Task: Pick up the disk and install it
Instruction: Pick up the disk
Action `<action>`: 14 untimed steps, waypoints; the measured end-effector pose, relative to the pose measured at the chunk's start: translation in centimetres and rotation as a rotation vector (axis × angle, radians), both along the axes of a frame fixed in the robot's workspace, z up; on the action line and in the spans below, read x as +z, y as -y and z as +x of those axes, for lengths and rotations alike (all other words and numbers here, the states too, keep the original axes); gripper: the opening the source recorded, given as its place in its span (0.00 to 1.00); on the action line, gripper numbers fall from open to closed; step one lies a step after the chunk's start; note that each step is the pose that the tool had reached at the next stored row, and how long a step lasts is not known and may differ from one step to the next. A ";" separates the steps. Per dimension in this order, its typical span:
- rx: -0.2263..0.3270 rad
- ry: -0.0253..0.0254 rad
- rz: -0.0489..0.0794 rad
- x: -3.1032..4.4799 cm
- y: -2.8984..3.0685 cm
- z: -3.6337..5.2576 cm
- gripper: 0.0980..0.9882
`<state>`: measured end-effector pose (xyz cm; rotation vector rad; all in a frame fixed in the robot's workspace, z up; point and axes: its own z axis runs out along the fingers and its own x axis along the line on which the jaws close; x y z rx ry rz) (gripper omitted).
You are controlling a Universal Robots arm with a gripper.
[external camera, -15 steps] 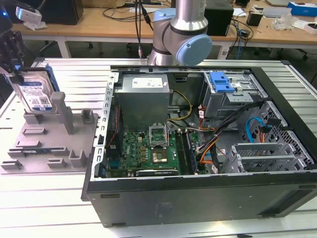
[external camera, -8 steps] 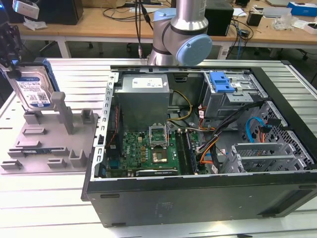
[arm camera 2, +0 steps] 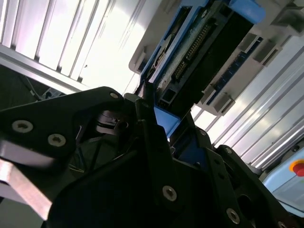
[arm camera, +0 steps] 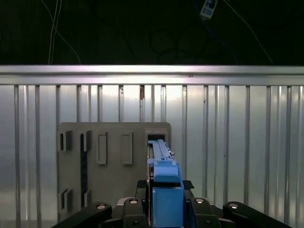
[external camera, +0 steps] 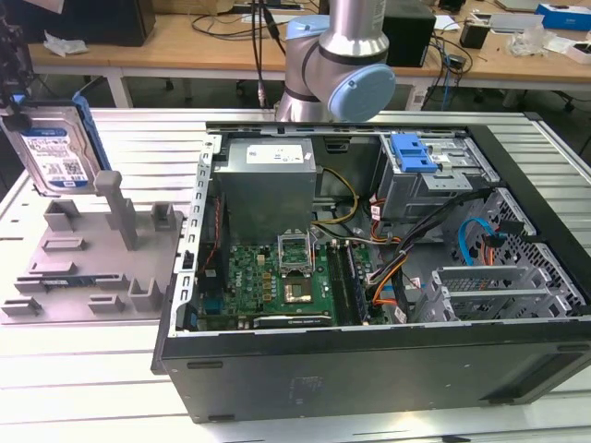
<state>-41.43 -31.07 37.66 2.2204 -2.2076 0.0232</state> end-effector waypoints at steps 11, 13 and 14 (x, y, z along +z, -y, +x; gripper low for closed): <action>0.000 -0.0001 0.000 7.92 0.00 0.04 0.30; 0.000 0.0000 0.000 9.79 0.00 0.09 0.30; 0.000 -0.0001 0.000 9.96 0.00 0.09 0.30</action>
